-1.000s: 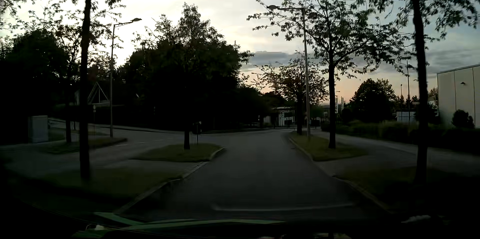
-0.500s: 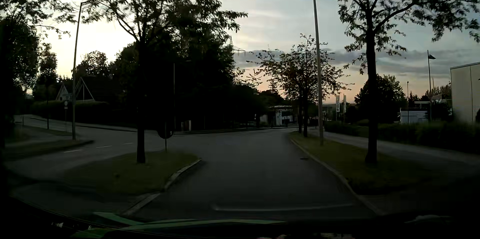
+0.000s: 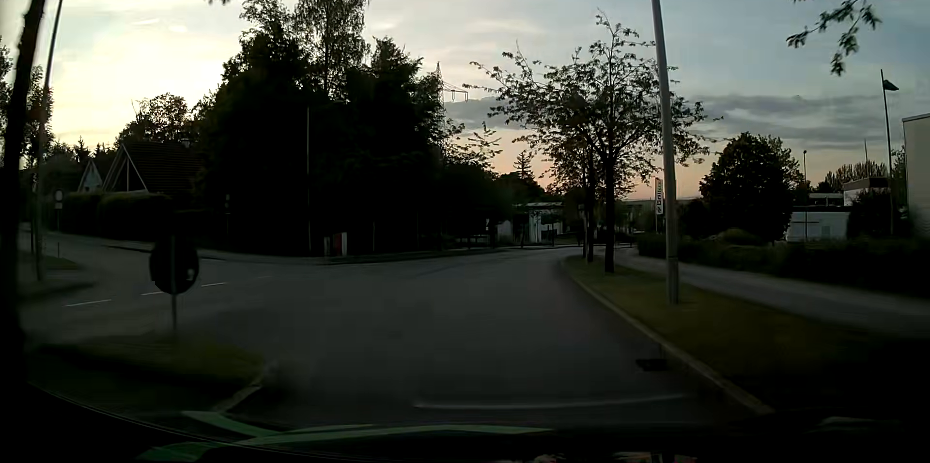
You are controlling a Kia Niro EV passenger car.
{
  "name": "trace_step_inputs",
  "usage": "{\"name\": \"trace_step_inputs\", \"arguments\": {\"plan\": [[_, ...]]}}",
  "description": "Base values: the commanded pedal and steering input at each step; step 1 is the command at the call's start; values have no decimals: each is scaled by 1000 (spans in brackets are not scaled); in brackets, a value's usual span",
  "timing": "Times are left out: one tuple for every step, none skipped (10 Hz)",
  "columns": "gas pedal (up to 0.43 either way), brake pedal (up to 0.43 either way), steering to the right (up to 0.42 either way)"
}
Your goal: Follow the waypoints while adhering to traffic rules and regulations
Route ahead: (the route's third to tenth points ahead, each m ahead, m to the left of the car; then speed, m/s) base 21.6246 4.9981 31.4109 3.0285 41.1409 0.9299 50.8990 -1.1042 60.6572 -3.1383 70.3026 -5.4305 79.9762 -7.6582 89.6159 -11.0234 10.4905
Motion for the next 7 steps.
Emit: {"name": "trace_step_inputs", "arguments": {"plan": [[39,0,5],[39,0,5],[39,0,5],[39,0,4],[39,0,5],[39,0,4],[39,0,5]]}}
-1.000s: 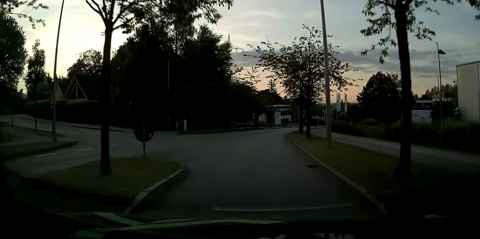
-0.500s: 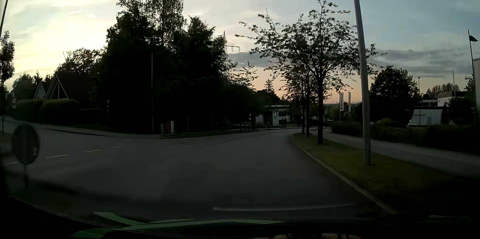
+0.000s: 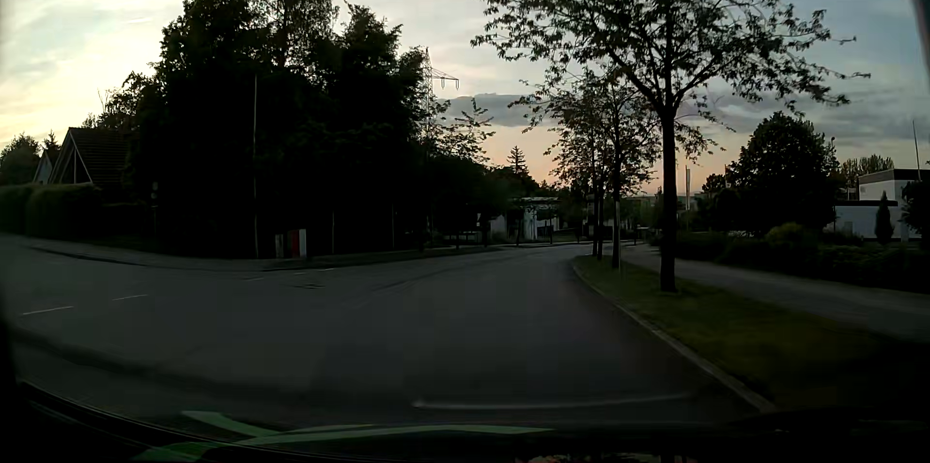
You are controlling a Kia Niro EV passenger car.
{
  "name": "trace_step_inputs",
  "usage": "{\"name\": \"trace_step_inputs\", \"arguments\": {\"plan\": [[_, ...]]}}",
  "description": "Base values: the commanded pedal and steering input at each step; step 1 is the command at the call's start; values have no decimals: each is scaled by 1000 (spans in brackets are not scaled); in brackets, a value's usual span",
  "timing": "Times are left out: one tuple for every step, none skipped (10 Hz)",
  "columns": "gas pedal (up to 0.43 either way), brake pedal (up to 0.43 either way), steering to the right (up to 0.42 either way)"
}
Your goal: Follow the waypoints while adhering to traffic rules and regulations
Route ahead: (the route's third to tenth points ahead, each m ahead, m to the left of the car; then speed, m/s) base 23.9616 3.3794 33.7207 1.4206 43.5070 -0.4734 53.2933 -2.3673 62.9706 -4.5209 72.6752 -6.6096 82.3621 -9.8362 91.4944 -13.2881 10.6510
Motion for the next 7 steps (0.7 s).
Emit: {"name": "trace_step_inputs", "arguments": {"plan": [[39,0,5],[67,0,5],[79,0,4],[79,0,6],[79,0,9],[79,0,11],[79,0,11]]}}
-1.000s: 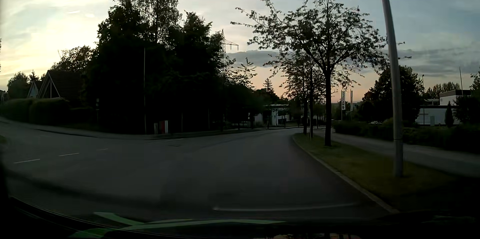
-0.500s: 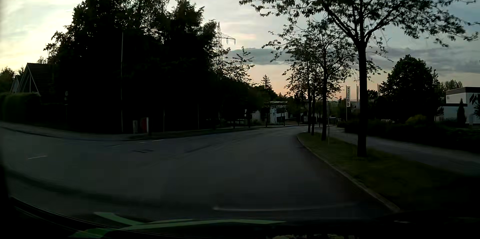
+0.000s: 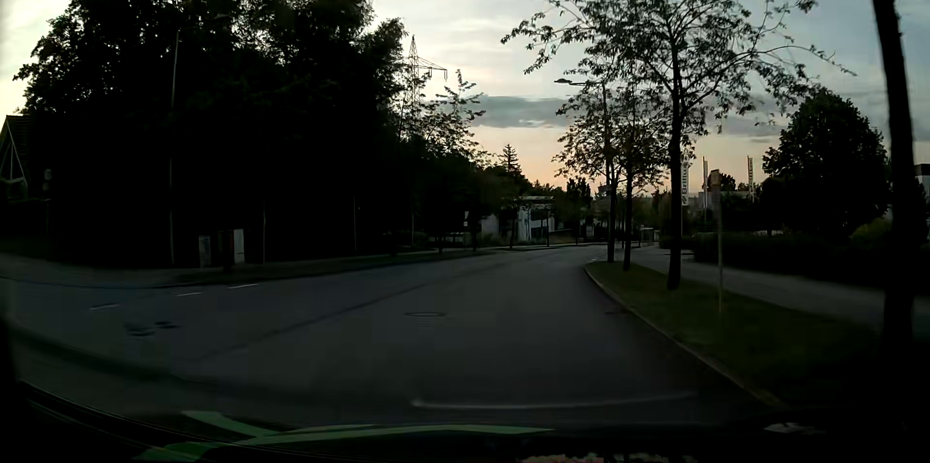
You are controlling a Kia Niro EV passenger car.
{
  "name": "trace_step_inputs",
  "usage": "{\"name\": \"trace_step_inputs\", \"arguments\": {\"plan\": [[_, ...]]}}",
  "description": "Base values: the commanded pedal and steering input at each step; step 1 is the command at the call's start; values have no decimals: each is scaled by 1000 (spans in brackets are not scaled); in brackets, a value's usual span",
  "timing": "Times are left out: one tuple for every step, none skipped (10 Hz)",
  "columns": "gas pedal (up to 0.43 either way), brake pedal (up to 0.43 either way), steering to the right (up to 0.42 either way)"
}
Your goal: Follow the waypoints while adhering to traffic rules and regulations
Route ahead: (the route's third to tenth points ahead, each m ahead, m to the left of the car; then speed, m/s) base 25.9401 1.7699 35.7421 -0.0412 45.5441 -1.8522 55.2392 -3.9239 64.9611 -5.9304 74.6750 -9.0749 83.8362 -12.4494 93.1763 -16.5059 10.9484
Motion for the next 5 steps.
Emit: {"name": "trace_step_inputs", "arguments": {"plan": [[79,0,12],[79,0,12],[79,0,12],[79,0,14],[67,0,16]]}}
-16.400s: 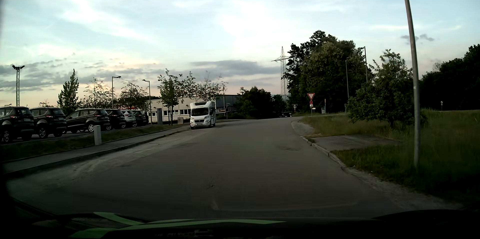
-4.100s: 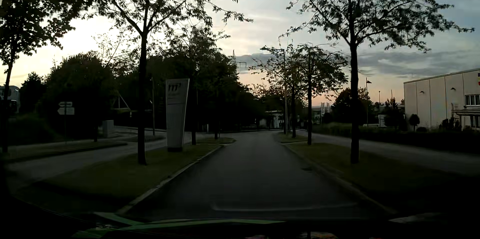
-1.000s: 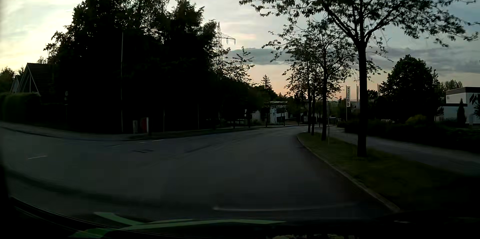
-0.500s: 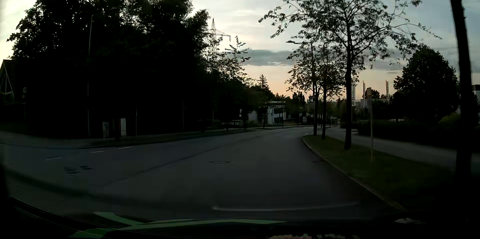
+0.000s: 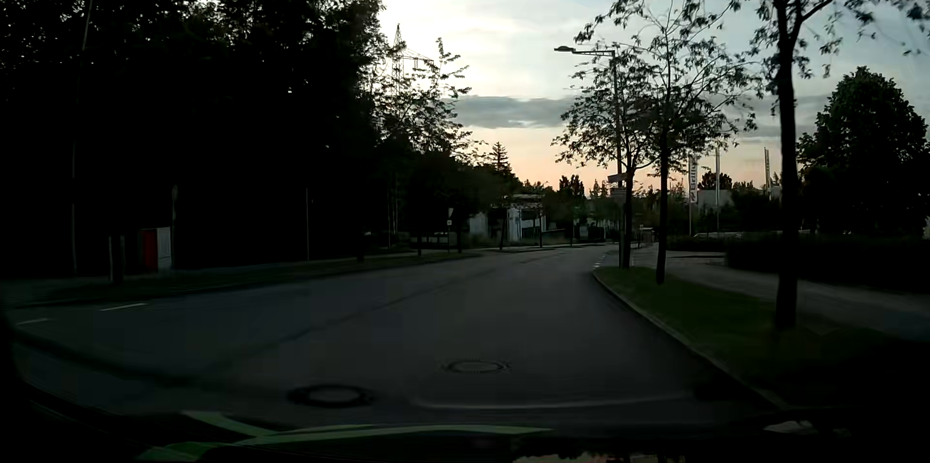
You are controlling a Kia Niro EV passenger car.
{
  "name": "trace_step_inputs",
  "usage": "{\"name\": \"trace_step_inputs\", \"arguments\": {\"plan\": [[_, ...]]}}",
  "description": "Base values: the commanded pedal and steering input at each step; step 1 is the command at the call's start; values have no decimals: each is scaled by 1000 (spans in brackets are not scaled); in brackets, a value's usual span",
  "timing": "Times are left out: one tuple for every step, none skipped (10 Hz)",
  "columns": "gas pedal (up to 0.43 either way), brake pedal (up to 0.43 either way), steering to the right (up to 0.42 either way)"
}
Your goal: Follow the waypoints while adhering to traffic rules and regulations
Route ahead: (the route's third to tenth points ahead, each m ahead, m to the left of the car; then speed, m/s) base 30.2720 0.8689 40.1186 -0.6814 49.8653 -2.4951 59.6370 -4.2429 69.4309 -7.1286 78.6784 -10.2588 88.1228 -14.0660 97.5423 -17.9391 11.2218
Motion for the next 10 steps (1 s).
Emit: {"name": "trace_step_inputs", "arguments": {"plan": [[67,0,16],[59,0,17],[59,0,17],[59,0,17],[59,0,19],[59,0,20],[47,0,23],[39,0,25],[39,0,25],[28,0,25]]}}
